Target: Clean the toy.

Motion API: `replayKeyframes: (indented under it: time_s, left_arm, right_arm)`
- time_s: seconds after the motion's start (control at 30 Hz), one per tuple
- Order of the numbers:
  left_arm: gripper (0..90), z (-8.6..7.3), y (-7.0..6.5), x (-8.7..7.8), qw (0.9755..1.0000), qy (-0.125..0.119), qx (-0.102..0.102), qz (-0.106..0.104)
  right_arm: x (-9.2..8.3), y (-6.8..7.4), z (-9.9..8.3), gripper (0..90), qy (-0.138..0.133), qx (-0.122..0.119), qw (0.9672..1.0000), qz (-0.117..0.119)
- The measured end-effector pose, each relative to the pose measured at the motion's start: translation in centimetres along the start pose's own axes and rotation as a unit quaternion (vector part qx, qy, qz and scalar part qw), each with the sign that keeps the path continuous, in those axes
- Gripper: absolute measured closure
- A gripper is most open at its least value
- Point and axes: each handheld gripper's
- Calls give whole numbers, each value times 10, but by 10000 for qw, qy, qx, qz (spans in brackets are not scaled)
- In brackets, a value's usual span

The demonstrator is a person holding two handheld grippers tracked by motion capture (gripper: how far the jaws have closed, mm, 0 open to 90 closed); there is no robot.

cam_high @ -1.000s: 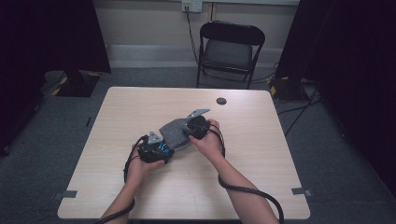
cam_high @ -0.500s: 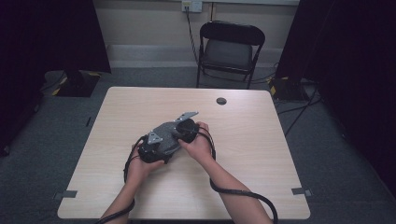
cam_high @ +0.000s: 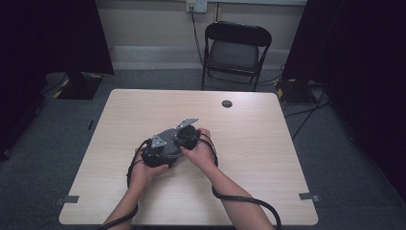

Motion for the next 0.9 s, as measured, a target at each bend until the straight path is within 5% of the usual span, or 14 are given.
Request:
replayKeyframes:
  time_s: [0.9]
  left_arm:
    - [240,0,0,0,10000,-2,6,2]
  right_arm:
    - [3,-25,-2,734,147,206,9993,-285]
Point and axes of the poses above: each handheld gripper's, and its own axes: x roughly forward along the jaws, z roughly out of its top, y roughly to its left, and after that the axes turned 2 degrees about -z, right-handed
